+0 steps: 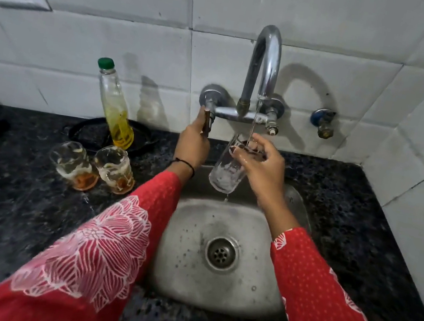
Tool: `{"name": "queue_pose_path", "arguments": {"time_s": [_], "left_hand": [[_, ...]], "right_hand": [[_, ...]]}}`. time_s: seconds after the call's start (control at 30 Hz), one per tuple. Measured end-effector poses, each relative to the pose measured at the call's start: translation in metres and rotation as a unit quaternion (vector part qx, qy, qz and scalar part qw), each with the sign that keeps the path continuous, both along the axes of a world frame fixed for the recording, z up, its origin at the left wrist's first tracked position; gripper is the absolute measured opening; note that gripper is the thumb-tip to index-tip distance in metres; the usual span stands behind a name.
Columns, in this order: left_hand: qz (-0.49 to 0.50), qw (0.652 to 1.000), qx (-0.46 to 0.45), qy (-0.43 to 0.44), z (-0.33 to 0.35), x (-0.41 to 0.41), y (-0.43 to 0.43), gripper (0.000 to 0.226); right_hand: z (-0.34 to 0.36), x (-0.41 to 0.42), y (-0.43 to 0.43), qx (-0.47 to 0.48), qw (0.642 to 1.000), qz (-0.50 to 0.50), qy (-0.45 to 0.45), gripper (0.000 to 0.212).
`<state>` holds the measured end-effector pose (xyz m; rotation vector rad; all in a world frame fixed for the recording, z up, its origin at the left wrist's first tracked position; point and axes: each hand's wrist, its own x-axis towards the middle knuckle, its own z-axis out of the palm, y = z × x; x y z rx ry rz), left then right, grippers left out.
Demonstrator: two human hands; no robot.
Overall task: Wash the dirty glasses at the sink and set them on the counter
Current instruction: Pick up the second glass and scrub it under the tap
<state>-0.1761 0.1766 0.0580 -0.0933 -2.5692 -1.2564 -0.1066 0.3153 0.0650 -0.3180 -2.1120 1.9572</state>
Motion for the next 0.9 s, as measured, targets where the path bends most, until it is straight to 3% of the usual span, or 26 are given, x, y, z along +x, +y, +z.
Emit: {"name": "queue_pose_path", "arguments": {"time_s": [0.1, 0.2, 0.27, 0.37, 0.5, 0.6, 0.67, 0.77, 0.83, 0.9], "left_hand": [[-0.066, 0.997, -0.01, -0.038, -0.007, 0.005, -0.019, 0.063], [-0.177, 0.972, 0.111, -0.107, -0.035, 0.051, -0.033, 0.052], [-0.224, 0.959, 0.118, -0.127, -0.058, 0.088, -0.041, 0.054], [-0.229, 0.945, 0.165, -0.165, -0.073, 0.134, -0.049, 0.063], [-0.163, 0.933, 0.269, -0.174, -0.077, 0.16, -0.059, 0.064], [-0.112, 0.935, 0.303, -0.148, -0.074, 0.162, -0.068, 0.059], [-0.101, 0.933, 0.316, -0.138, -0.069, 0.158, -0.075, 0.06], [-0.097, 0.933, 0.33, -0.11, -0.053, 0.147, -0.093, 0.061], [-0.093, 0.932, 0.34, -0.08, -0.033, 0.136, -0.115, 0.064], [-0.085, 0.933, 0.348, -0.042, -0.009, 0.122, -0.147, 0.065]], "right_hand": [[-0.019, 0.013, -0.011, -0.24, 0.966, 0.014, -0.097, 0.031], [-0.043, 0.034, -0.03, -0.397, 0.893, 0.014, -0.211, 0.018], [-0.058, 0.047, -0.042, -0.448, 0.86, 0.009, -0.243, 0.026], [-0.076, 0.065, -0.055, -0.447, 0.845, 0.014, -0.293, 0.036], [-0.077, 0.085, -0.071, -0.379, 0.861, 0.054, -0.336, 0.042], [-0.068, 0.089, -0.08, -0.323, 0.901, 0.047, -0.287, 0.035], [-0.059, 0.085, -0.082, -0.21, 0.951, 0.015, -0.226, 0.024], [-0.038, 0.077, -0.088, -0.004, 0.994, 0.027, -0.104, 0.034], [-0.021, 0.068, -0.105, 0.131, 0.988, 0.075, -0.01, 0.047], [-0.001, 0.053, -0.137, 0.244, 0.958, 0.125, 0.084, 0.059]]}}
